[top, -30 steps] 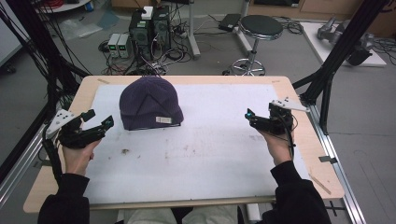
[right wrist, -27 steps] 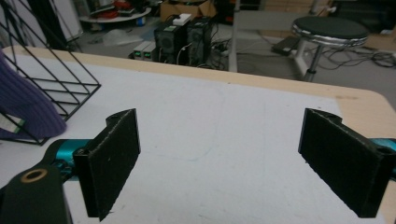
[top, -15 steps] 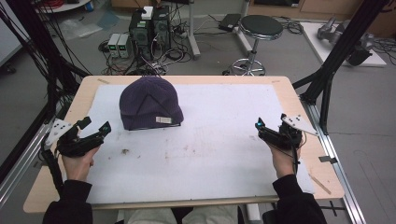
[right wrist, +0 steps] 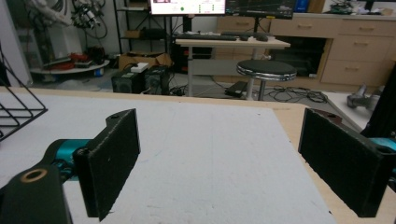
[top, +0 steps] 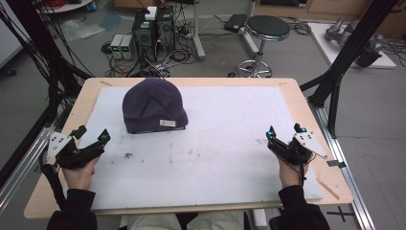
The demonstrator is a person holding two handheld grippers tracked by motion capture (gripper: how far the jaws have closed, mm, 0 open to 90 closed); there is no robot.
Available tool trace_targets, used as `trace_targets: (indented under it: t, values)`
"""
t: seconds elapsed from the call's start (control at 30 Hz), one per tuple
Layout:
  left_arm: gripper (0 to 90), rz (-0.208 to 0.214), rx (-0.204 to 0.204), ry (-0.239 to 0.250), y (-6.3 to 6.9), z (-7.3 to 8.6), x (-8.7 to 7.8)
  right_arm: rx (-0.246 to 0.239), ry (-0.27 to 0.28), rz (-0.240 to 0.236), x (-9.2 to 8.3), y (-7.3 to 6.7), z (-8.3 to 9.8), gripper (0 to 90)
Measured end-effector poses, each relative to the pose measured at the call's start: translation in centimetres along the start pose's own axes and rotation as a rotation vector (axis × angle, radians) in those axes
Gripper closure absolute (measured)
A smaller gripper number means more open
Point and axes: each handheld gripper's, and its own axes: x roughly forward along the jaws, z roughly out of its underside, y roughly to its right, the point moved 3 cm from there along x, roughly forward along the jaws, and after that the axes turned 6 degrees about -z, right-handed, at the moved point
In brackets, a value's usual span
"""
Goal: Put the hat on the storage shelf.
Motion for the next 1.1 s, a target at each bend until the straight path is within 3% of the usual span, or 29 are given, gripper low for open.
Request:
trace_targets:
  t: [0.1, 0.23, 0.5, 0.8, 1.1]
  values:
    - [15.7, -0.025, 0.019, 0.009, 0.1, 0.6, -0.1, 0.030, 0.006, 0.022, 0.0, 0.2, 0.7, 12.1]
    - [15.7, -0.035, 0.012, -0.012, 0.0, 1.8, 0.0, 0.056, -0.012, 0.022, 0.2, 0.3, 1.5, 12.1]
    - [15.7, -0.030, 0.005, -0.019, 0.1, 2.3, 0.1, -0.003, -0.002, 0.033, 0.5, -0.5, 1.6, 12.1]
    - [15.7, -0.035, 0.000, -0.025, -0.1, 2.6, -0.1, -0.005, -0.001, 0.036, 0.6, -0.5, 1.6, 12.1]
    - [16.3, -0.013, -0.012, -0.030, -0.1, 2.6, 0.0, -0.005, -0.012, 0.035, 0.6, -0.5, 1.7, 12.1]
